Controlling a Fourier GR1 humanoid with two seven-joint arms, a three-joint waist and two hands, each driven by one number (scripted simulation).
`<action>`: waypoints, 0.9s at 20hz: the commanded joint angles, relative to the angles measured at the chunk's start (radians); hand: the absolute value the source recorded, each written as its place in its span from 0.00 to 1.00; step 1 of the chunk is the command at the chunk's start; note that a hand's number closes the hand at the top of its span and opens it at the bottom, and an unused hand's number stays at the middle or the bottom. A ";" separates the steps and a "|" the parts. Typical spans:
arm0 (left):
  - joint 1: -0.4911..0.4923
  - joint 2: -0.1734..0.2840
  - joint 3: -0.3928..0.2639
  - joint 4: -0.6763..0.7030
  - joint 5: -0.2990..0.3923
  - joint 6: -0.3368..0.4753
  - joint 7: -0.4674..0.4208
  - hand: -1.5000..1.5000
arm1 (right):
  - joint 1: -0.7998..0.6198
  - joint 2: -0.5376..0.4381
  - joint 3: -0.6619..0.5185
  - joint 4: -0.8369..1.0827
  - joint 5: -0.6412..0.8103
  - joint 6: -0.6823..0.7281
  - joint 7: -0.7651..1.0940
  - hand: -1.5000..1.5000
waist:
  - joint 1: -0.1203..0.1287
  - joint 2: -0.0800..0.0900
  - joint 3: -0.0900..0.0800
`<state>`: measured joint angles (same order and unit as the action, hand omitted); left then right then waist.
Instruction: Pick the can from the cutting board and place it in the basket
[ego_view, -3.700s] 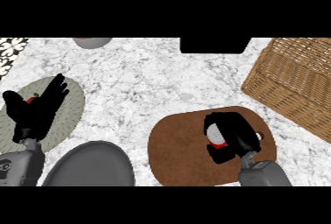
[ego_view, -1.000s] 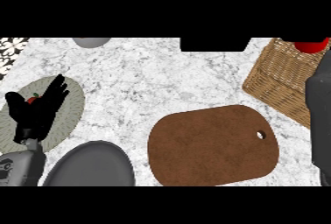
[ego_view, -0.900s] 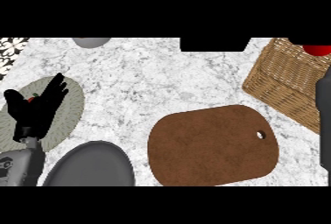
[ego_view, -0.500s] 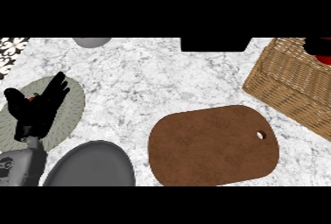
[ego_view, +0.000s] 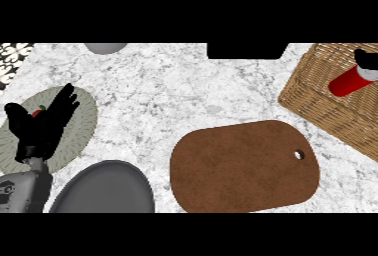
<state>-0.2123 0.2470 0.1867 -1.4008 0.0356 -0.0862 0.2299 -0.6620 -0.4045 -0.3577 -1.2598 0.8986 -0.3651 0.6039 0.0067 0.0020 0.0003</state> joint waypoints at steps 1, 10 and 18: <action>-0.030 0.007 0.020 0.083 0.013 -0.022 -0.039 0.50 | 0.057 0.016 0.004 0.033 -0.043 -0.037 -0.066 0.00 | -0.006 -0.001 0.000; 0.044 -0.007 -0.010 -0.040 0.002 -0.018 0.000 0.50 | -0.029 -0.052 -0.158 0.125 -0.230 -0.172 -0.216 0.00 | 0.005 -0.001 0.001; 0.020 -0.009 0.011 -0.033 -0.004 0.021 0.023 0.50 | 0.156 -0.098 -0.349 -0.173 -0.481 -0.086 -0.151 0.00 | -0.032 -0.011 0.000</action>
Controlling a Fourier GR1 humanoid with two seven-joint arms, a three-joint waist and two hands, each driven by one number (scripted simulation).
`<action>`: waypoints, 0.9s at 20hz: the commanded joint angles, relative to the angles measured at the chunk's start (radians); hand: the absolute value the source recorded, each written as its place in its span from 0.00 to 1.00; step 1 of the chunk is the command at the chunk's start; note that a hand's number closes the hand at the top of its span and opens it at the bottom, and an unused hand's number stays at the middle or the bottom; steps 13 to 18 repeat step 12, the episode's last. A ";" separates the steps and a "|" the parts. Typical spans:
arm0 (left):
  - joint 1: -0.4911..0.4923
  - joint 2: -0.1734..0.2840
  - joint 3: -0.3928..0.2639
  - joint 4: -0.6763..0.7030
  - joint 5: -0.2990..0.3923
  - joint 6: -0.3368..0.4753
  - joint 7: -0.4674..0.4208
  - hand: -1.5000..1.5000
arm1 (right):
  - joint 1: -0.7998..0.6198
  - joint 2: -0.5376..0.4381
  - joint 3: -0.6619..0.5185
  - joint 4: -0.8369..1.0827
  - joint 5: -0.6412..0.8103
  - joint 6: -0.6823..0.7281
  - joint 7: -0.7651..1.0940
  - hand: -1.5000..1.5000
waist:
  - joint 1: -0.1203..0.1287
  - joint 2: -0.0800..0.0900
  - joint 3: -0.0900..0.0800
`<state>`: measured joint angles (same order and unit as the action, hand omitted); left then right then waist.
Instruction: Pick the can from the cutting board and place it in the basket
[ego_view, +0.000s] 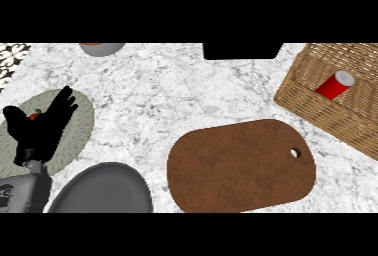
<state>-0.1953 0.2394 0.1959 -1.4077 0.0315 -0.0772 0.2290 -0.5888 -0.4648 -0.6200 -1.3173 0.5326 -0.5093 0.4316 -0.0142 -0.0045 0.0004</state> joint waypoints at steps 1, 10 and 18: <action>-0.008 0.016 0.017 -0.013 0.006 0.007 0.036 0.50 | 0.125 -0.065 -0.131 -0.105 -0.178 0.091 -0.033 0.00 | -0.010 -0.002 0.001; 0.010 0.005 0.009 0.027 0.000 -0.012 -0.023 0.50 | 0.492 -0.142 -0.383 -0.229 -0.534 0.499 -0.071 0.00 | -0.022 -0.001 0.000; -0.018 -0.021 -0.018 0.001 -0.023 0.023 0.002 0.50 | 0.553 -0.149 -0.412 -0.226 -0.558 0.554 -0.108 0.00 | -0.009 0.001 0.000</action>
